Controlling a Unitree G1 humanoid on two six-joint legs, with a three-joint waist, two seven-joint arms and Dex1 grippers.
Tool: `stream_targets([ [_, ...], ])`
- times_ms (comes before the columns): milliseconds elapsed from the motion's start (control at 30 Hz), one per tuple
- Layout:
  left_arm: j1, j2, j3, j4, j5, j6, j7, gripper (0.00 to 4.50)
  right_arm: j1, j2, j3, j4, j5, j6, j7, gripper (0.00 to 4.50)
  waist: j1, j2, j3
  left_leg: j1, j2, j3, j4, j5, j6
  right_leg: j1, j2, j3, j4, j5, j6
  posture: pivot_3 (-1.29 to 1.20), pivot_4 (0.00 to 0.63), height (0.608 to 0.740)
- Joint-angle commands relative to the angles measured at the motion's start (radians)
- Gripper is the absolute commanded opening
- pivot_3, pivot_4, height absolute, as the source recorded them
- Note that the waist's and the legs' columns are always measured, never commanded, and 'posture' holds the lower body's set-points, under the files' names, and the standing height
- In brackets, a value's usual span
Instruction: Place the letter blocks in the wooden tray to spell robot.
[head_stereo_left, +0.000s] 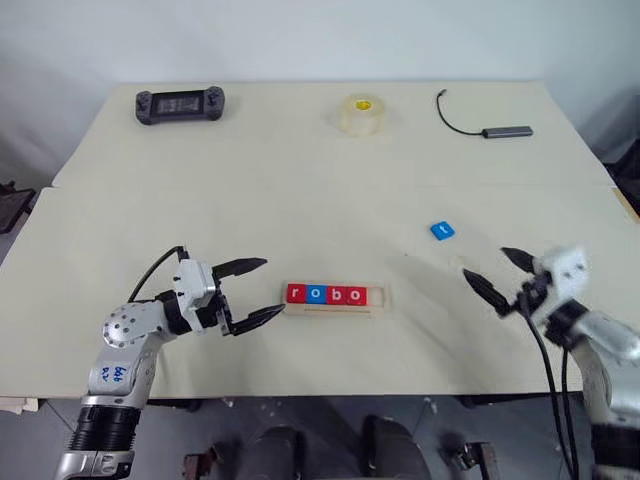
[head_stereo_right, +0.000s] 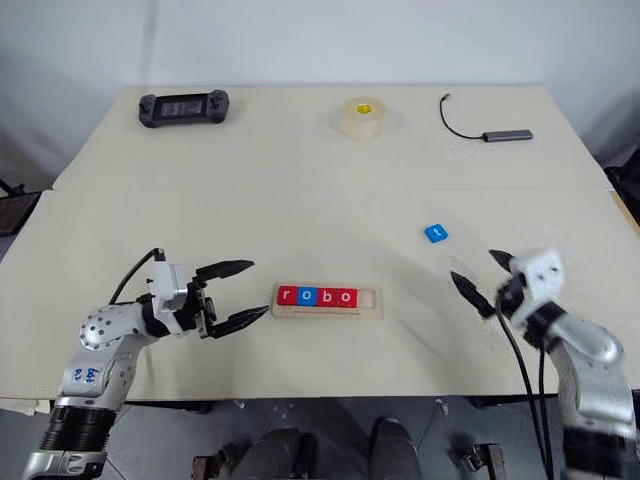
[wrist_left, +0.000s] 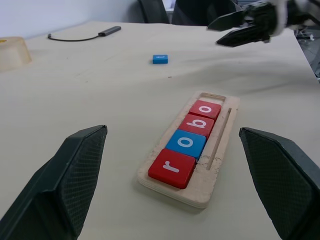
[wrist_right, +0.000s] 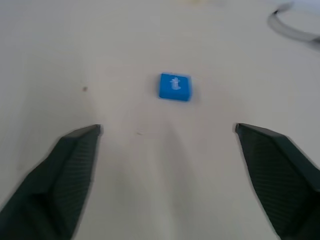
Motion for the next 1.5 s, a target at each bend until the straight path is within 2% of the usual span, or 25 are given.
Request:
stream_targets([
  [33, 0.001, -0.001, 0.011, -0.036, -0.001, -0.014, 0.01, 4.5, -0.148, -0.032, 0.063, 0.077, -0.034, 0.18, -0.066, 4.44, 0.002, 0.0, 0.0, 0.0, 0.0, -0.001, 0.0, 0.0, -0.001, 0.0, 0.0, -0.001, 0.0, 0.0, 0.0, 0.0, 0.15, 0.74],
  [200, 0.007, -0.005, 0.007, -0.054, 0.0, -0.01, 0.024, 4.5, -0.322, -0.017, 0.144, 0.225, -0.056, 0.299, -0.071, 4.44, 0.01, 0.0, 0.0, -0.003, 0.001, -0.005, 0.0, 0.0, -0.001, -0.001, 0.0, -0.004, 0.0, -0.001, -0.002, 0.0, 0.15, 0.74],
  [300, 0.024, -0.002, 0.014, -0.072, -0.002, -0.009, 0.033, 4.5, -0.403, 0.01, 0.212, 0.33, -0.099, 0.294, -0.08, 4.44, 0.003, 0.0, 0.0, -0.003, -0.001, -0.005, -0.001, -0.001, 0.0, -0.001, -0.001, -0.003, 0.0, -0.001, -0.002, 0.0, 0.15, 0.74],
  [400, 0.031, -0.001, 0.016, -0.081, -0.003, -0.008, 0.041, 4.5, -0.431, 0.026, 0.224, 0.385, -0.126, 0.278, -0.109, 4.44, 0.0, 0.0, 0.0, -0.003, -0.001, -0.004, -0.001, -0.001, 0.0, -0.001, 0.0, -0.004, 0.0, -0.001, -0.002, 0.0, 0.15, 0.74],
  [500, 0.038, 0.0, 0.017, -0.092, -0.004, -0.005, 0.049, 4.5, -0.433, 0.044, 0.213, 0.389, -0.125, 0.272, -0.127, 3.84, 0.001, 0.0, 0.0, -0.003, -0.001, -0.004, -0.001, 0.0, 0.0, -0.001, 0.0, -0.004, 0.0, -0.001, -0.002, 0.0, 0.15, 0.74],
  [667, 0.036, 0.0, 0.013, -0.093, -0.006, -0.001, 0.052, 4.5, -0.386, 0.054, 0.204, 0.306, -0.11, 0.274, -0.118, 2.2, 0.002, 0.0, 0.0, -0.002, -0.001, -0.004, 0.0, 0.0, 0.0, 0.0, 0.0, -0.003, 0.0, -0.001, -0.002, 0.0, 0.15, 0.74],
  [800, 0.013, -0.001, 0.001, -0.075, -0.008, 0.005, 0.039, 4.5, -0.336, 0.046, 0.169, 0.177, -0.086, 0.308, -0.133, 2.2, 0.004, 0.0, 0.0, -0.003, -0.001, -0.004, 0.0, 0.0, 0.0, -0.001, 0.0, -0.004, 0.0, -0.001, -0.002, 0.0, 0.15, 0.74],
  [967, -0.025, -0.003, -0.008, -0.031, 0.001, 0.005, 0.019, 4.5, -0.168, 0.03, 0.089, -0.176, -0.012, 0.498, -0.172, 2.2, 0.007, 0.0, 0.0, -0.003, -0.001, -0.005, 0.0, 0.0, 0.0, -0.001, 0.0, -0.004, 0.0, -0.001, -0.002, 0.0, 0.15, 0.74],
  [1167, -0.05, -0.012, -0.022, 0.012, -0.003, 0.003, -0.004, 4.5, 0.034, 0.1, -0.002, -0.52, 0.067, 0.679, -0.276, 2.2, 0.009, 0.0, 0.0, -0.003, -0.001, -0.004, -0.001, -0.001, -0.001, -0.002, 0.0, -0.003, 0.001, -0.001, -0.002, 0.0, 0.15, 0.74],
  [1233, -0.059, -0.02, -0.03, 0.02, -0.002, 0.002, -0.01, 4.5, 0.051, 0.111, 0.001, -0.539, 0.055, 0.67, -0.303, 2.2, 0.009, 0.0, 0.0, -0.003, -0.001, -0.004, -0.001, -0.001, -0.001, -0.001, 0.0, -0.003, 0.001, -0.001, -0.002, 0.0, 0.15, 0.74],
  [1367, -0.069, -0.028, -0.034, 0.026, 0.004, 0.001, -0.012, 4.5, -0.007, 0.129, 0.016, -0.49, 0.05, 0.654, -0.343, 2.2, 0.004, 0.0, 0.0, -0.002, -0.001, -0.002, -0.001, -0.001, -0.001, -0.002, 0.0, -0.001, 0.001, -0.001, -0.001, 0.0, 0.15, 0.74],
  [1500, -0.071, -0.028, -0.025, 0.03, 0.007, -0.009, -0.008, 4.5, -0.111, 0.136, 0.074, -0.376, 0.017, 0.622, -0.366, 3.12, 0.003, 0.0, 0.0, -0.002, -0.001, -0.002, -0.001, 0.0, -0.001, -0.003, 0.001, -0.001, 0.002, -0.001, -0.001, 0.0, 0.15, 0.74],
])
